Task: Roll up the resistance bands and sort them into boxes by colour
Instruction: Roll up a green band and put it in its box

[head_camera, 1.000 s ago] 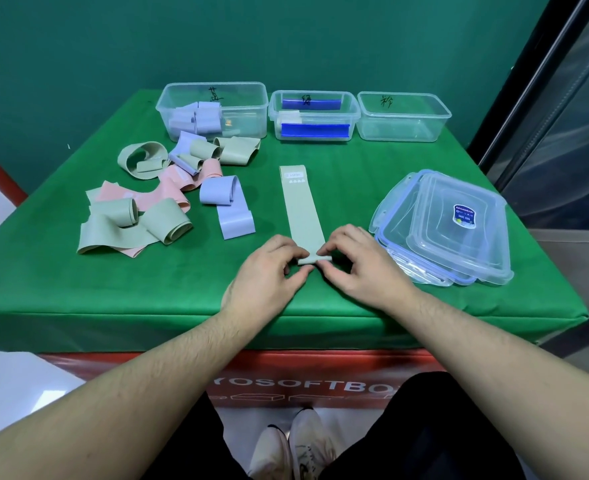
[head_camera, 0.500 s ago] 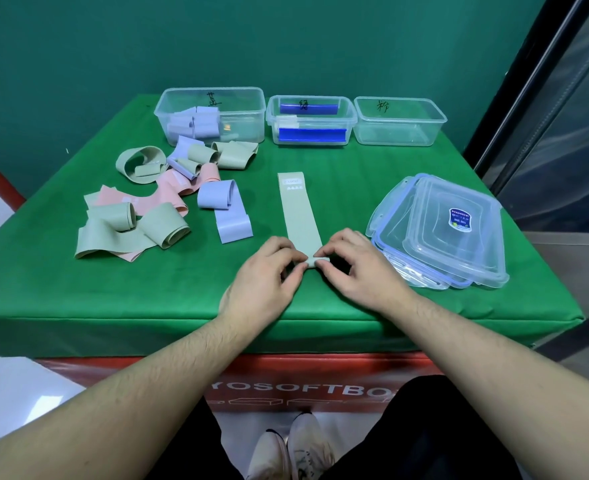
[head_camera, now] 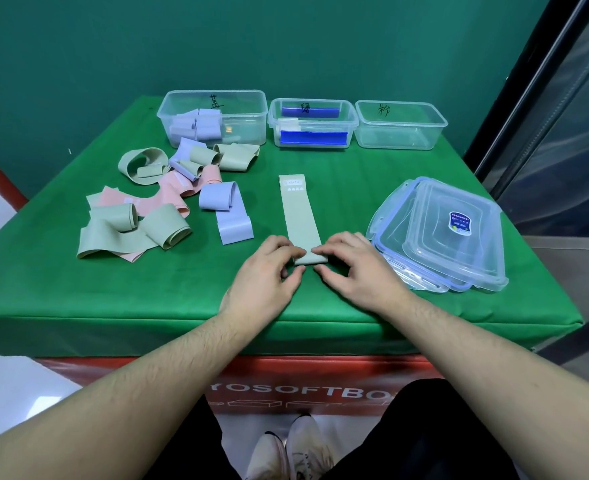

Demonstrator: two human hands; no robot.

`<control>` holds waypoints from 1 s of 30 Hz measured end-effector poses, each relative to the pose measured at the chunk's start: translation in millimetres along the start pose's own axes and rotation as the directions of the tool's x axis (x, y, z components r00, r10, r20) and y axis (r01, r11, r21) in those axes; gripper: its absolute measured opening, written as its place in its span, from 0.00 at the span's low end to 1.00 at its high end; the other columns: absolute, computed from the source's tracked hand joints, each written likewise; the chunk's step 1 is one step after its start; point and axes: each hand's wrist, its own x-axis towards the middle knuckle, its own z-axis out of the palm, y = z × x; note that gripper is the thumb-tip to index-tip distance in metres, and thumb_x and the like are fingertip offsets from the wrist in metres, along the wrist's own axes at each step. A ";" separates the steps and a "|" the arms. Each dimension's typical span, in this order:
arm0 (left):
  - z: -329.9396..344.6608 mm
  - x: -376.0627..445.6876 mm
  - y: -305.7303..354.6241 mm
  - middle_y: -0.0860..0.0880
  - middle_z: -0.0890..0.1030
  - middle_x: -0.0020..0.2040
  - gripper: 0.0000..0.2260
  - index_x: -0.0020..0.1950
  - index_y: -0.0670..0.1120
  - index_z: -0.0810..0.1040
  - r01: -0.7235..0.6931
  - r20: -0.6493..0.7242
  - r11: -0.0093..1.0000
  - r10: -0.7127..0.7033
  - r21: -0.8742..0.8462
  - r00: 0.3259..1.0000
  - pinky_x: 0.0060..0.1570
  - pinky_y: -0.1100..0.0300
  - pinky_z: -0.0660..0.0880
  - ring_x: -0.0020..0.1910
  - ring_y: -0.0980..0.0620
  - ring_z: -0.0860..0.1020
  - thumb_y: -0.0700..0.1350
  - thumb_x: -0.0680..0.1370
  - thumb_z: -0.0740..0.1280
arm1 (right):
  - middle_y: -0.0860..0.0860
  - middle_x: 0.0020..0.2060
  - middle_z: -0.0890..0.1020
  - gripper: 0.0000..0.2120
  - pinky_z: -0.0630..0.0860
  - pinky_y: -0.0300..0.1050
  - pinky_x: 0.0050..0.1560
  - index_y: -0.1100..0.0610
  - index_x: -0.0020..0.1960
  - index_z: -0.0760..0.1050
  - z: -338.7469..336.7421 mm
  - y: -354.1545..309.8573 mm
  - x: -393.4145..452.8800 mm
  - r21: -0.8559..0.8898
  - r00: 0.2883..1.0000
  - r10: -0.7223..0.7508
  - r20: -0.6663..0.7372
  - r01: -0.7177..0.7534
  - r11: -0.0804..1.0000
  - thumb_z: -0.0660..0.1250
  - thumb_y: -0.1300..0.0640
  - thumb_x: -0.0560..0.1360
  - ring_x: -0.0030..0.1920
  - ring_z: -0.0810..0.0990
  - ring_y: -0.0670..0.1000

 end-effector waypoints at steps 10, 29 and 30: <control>-2.2 5.0 0.7 0.51 0.80 0.52 0.09 0.58 0.44 0.82 -0.033 0.017 0.999 0.033 0.038 0.999 0.50 0.69 0.67 0.48 0.55 0.76 0.43 0.79 0.68 | 0.45 0.50 0.78 0.10 0.75 0.45 0.55 0.52 0.59 0.79 -2.0 -3.3 0.2 0.153 0.999 0.019 -0.031 -0.014 0.988 0.68 0.56 0.78 0.52 0.77 0.47; -1.1 3.8 -1.6 0.52 0.79 0.52 0.08 0.56 0.45 0.82 -0.044 -0.001 0.999 0.044 0.011 0.999 0.47 0.73 0.64 0.43 0.63 0.69 0.41 0.78 0.69 | 0.46 0.53 0.74 0.12 0.71 0.45 0.59 0.52 0.60 0.78 -2.0 -5.6 -2.1 0.047 0.999 0.007 -0.042 -0.005 0.999 0.68 0.54 0.77 0.55 0.74 0.49; -0.9 3.7 -0.8 0.52 0.79 0.53 0.08 0.57 0.45 0.82 -0.041 0.004 0.999 0.040 0.019 0.999 0.48 0.71 0.65 0.44 0.61 0.71 0.42 0.78 0.69 | 0.46 0.53 0.75 0.11 0.71 0.45 0.58 0.52 0.59 0.78 -2.0 -5.5 -2.2 0.037 0.999 -0.004 -0.050 0.005 0.999 0.69 0.54 0.77 0.54 0.74 0.50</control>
